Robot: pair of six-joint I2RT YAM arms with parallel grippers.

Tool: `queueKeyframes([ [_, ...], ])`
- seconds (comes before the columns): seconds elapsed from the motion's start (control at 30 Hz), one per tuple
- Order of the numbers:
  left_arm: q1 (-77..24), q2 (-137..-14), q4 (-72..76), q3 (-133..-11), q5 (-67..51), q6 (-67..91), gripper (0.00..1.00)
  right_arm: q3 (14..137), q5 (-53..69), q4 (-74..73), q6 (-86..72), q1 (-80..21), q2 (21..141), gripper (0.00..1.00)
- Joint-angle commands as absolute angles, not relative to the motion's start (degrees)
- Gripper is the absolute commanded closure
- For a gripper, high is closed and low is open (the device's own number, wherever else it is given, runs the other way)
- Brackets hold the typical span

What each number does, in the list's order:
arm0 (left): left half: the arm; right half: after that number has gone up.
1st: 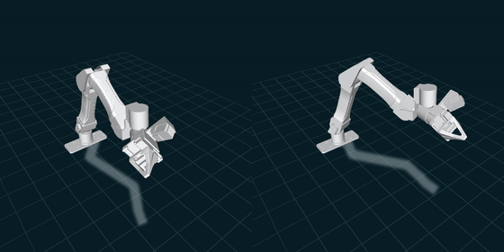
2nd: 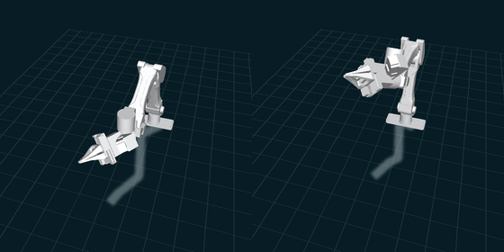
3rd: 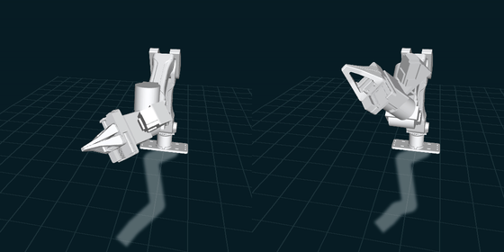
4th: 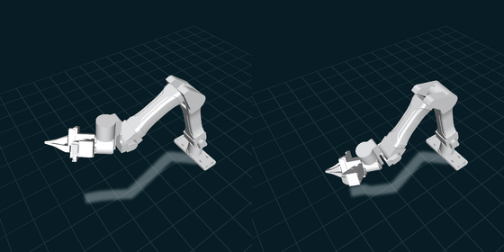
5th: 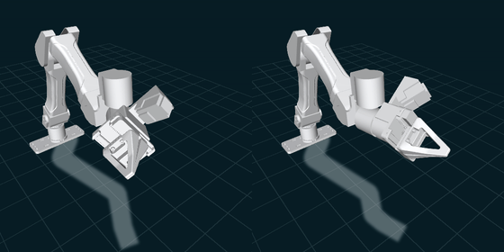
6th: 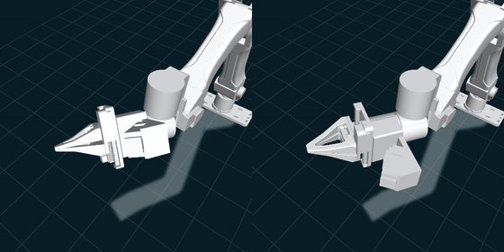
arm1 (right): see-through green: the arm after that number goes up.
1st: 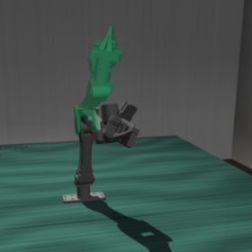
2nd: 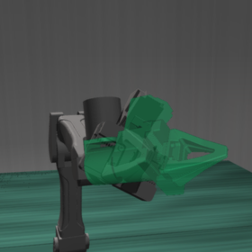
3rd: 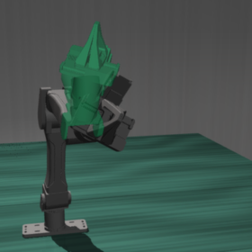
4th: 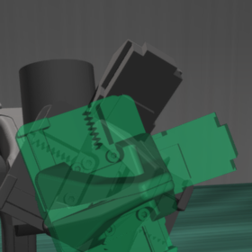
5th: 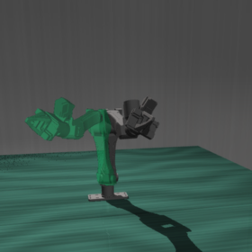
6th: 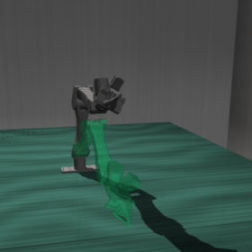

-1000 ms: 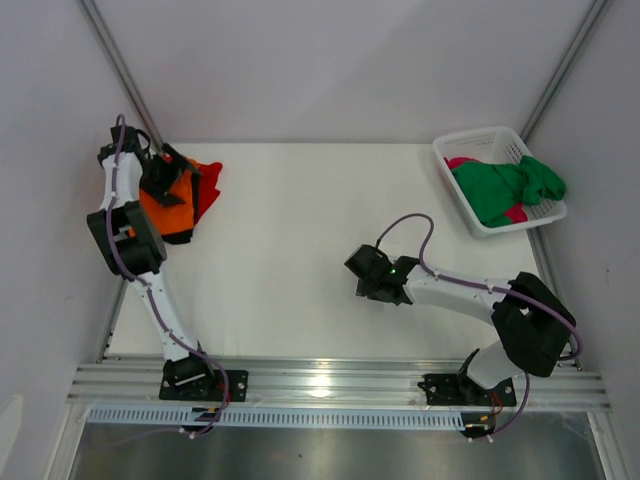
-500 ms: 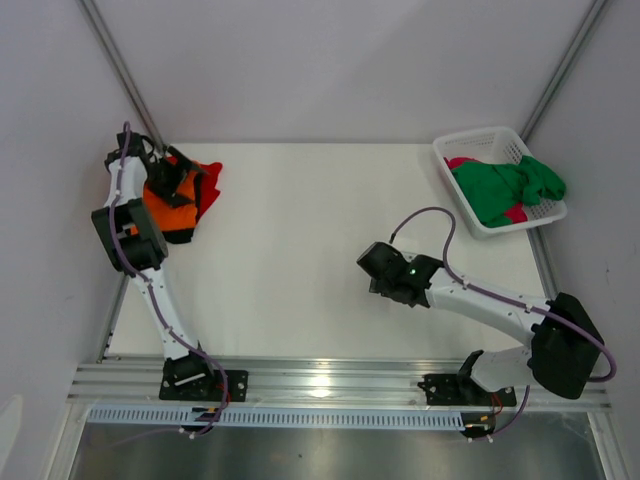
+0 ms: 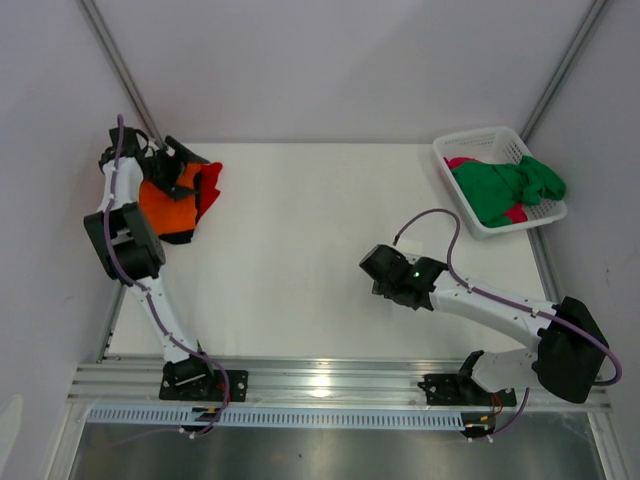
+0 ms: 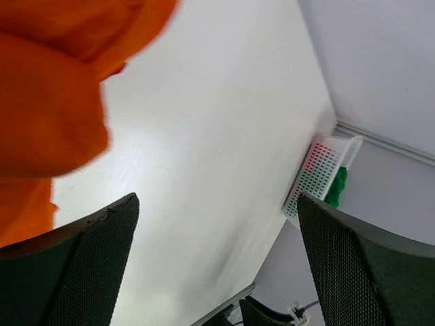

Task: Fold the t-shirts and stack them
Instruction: Put the neatly folded tshirt into the corner of the board with the left arm

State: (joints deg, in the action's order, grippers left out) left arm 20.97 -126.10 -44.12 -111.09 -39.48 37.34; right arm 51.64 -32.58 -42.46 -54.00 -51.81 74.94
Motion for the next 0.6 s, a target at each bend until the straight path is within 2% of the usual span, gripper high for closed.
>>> queueKeyframes([
  [0.0,20.74,-119.09,-44.38,-115.31,-44.46,37.7,0.0,51.15,-33.84,-41.31,-55.1,-53.0,74.71,0.41],
  [0.2,20.83,-115.59,-48.15,-119.96,-44.75,36.66,0.01,51.33,-34.45,-41.31,-56.33,-54.84,75.59,0.41],
  [0.57,21.27,-116.98,-62.84,-121.47,-10.5,29.62,0.01,50.71,-35.16,-41.66,-57.66,-55.9,75.41,0.41],
])
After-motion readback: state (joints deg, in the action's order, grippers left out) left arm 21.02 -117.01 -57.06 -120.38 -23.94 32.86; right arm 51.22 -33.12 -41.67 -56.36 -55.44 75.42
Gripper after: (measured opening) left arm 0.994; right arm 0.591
